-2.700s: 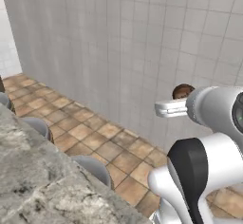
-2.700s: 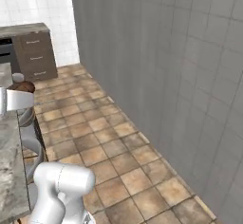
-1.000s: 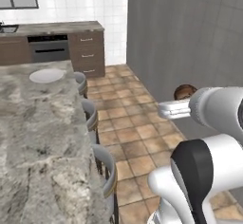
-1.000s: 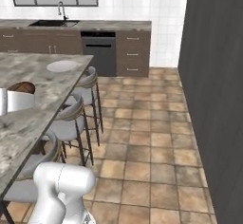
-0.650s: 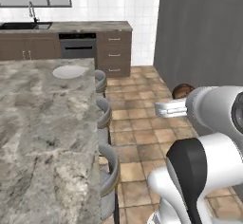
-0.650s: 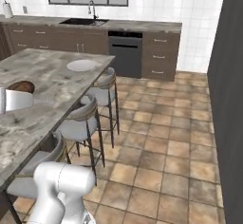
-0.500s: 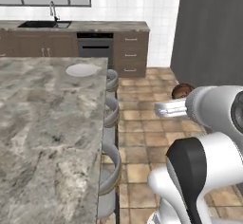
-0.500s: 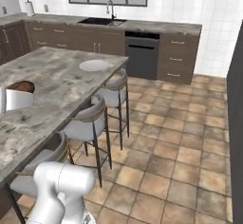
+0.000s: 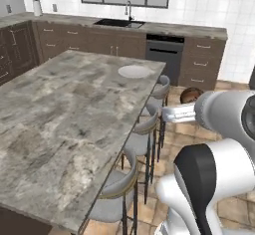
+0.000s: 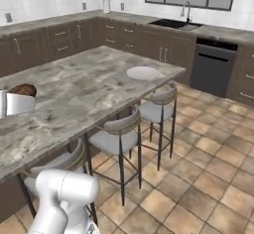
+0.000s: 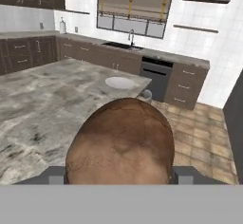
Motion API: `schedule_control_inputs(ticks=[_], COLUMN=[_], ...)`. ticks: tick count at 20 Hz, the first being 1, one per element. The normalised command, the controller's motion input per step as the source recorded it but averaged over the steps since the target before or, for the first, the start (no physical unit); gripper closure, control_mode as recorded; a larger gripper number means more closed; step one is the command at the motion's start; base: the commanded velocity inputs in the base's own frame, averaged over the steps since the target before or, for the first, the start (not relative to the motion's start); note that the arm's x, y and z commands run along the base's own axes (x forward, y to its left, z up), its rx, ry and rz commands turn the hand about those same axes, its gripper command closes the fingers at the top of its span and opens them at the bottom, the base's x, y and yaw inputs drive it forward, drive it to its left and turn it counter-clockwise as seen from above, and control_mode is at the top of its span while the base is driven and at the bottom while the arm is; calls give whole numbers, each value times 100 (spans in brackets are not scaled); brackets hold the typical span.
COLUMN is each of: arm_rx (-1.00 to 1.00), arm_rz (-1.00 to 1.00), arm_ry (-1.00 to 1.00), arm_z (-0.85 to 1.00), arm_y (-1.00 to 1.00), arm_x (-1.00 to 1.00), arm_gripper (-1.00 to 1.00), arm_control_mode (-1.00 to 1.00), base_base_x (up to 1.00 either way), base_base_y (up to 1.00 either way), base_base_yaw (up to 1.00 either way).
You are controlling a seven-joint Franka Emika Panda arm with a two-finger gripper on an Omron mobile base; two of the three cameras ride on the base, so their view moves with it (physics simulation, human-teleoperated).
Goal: Take the cheese, steak, and potato from the fridge and place them on the plate on the dining counter to create an appetizer plate.
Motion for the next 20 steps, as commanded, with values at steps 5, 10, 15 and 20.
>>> schedule_control_inputs(ticks=[5,10,15,20], arm_rx=[0,0,0,0], arm_rz=[0,0,0,0], arm_ry=[0,0,0,0], arm_z=[0,0,0,0], arm_y=[0,0,0,0], arm_x=[0,0,0,0], arm_gripper=[100,100,100,100], arm_control_mode=[100,100,100,100], base_base_x=[100,100,97,75], base_base_y=[-51,-72,-94,-100], base_base_yaw=[59,54,47,40])
